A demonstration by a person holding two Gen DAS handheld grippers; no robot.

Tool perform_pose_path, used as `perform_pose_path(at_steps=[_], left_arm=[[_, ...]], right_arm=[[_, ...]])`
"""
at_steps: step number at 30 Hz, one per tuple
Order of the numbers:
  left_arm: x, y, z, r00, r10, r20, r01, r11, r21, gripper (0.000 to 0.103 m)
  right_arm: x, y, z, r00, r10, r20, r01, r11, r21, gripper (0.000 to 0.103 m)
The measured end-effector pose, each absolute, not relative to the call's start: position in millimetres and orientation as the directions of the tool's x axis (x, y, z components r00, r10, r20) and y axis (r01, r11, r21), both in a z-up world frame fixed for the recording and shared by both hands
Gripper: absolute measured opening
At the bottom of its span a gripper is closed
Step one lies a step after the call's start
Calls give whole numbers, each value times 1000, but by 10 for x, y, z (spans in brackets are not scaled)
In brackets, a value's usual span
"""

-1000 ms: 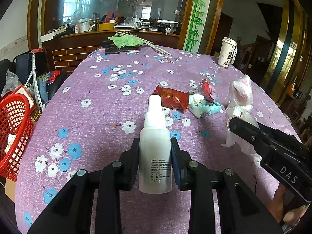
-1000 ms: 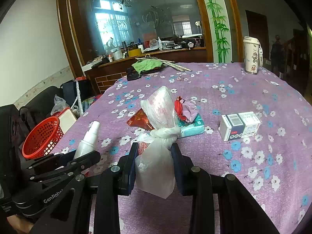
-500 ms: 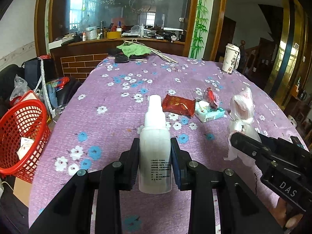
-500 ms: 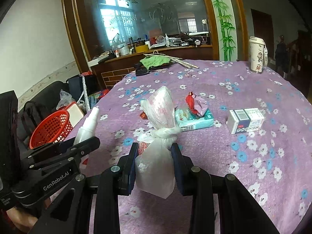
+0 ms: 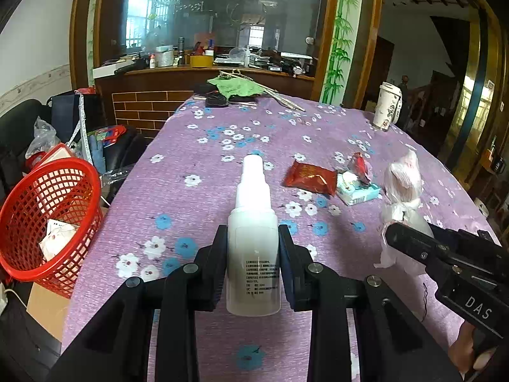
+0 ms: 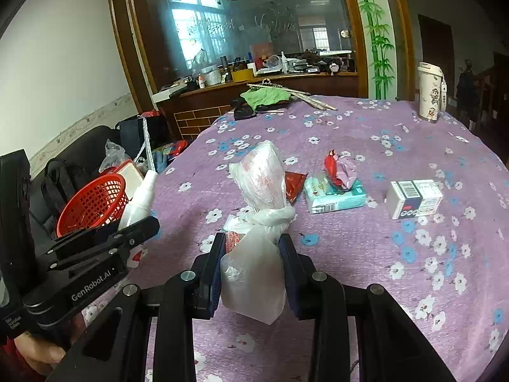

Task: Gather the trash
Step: 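Lift the spray bottle with the left tool while the right tool holds the plastic bag up, then carry the spray bottle and plastic bag over the red wastebasket and release both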

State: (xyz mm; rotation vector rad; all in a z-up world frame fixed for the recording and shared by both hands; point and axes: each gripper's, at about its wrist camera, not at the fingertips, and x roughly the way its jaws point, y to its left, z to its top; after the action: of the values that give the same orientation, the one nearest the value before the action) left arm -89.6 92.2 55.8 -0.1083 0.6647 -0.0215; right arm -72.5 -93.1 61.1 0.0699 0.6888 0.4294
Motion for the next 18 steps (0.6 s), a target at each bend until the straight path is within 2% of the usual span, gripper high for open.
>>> perform_pose_path(at_steps=[18], left_arm=[[-1032,1309,705,817,-11,-576,-82,988,-134,29]], right_arm=[[-713,-618,733,649,458,-608,-424,881,210,36]])
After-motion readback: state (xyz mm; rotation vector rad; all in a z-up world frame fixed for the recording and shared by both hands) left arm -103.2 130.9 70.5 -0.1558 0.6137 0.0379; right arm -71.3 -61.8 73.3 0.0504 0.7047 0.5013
